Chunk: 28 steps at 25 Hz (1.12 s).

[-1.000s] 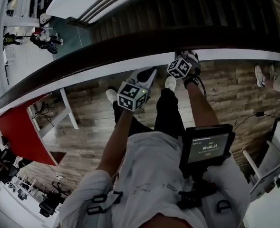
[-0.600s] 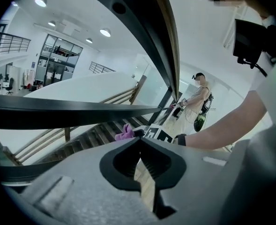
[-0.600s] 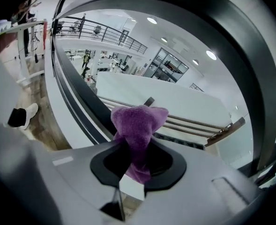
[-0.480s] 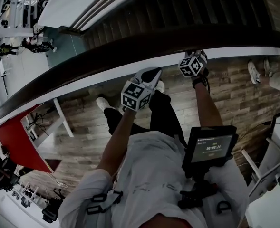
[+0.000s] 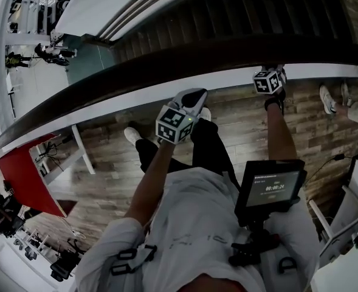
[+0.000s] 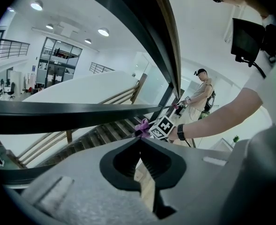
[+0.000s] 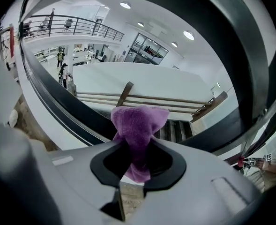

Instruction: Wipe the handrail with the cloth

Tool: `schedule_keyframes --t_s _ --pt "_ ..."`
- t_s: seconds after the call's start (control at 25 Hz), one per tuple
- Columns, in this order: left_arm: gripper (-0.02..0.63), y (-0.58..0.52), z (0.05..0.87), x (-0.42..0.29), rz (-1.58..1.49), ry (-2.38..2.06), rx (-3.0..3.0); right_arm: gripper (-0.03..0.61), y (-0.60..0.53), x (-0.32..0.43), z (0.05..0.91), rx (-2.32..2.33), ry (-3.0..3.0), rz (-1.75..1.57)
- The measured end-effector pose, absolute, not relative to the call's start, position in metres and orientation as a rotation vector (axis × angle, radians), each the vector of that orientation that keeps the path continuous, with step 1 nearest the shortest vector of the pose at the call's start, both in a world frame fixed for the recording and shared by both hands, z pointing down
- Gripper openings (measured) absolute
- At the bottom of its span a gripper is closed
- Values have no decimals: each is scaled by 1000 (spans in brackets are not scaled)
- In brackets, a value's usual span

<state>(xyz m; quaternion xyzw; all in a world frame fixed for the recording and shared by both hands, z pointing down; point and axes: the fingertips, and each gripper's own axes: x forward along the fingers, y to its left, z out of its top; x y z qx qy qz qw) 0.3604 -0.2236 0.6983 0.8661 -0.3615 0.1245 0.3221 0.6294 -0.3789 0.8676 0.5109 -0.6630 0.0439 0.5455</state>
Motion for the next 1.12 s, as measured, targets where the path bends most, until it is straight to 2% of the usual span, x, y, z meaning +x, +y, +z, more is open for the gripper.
schedule_keyframes --t_s 0.28,0.48,0.76,1.12 --pt "-2 -206 678 351 351 -974 2269 61 -385 642 871 1186 -1533 203" --pt "-2 -186 666 335 359 -981 2249 71 -359 618 869 1175 -1517 203" --pt "-2 -180 633 299 313 -1033 2251 72 -261 508 860 1148 -1677 341" --pt "-2 -148 560 177 191 -1106 2332 72 -130 287 764 978 -1987 457"
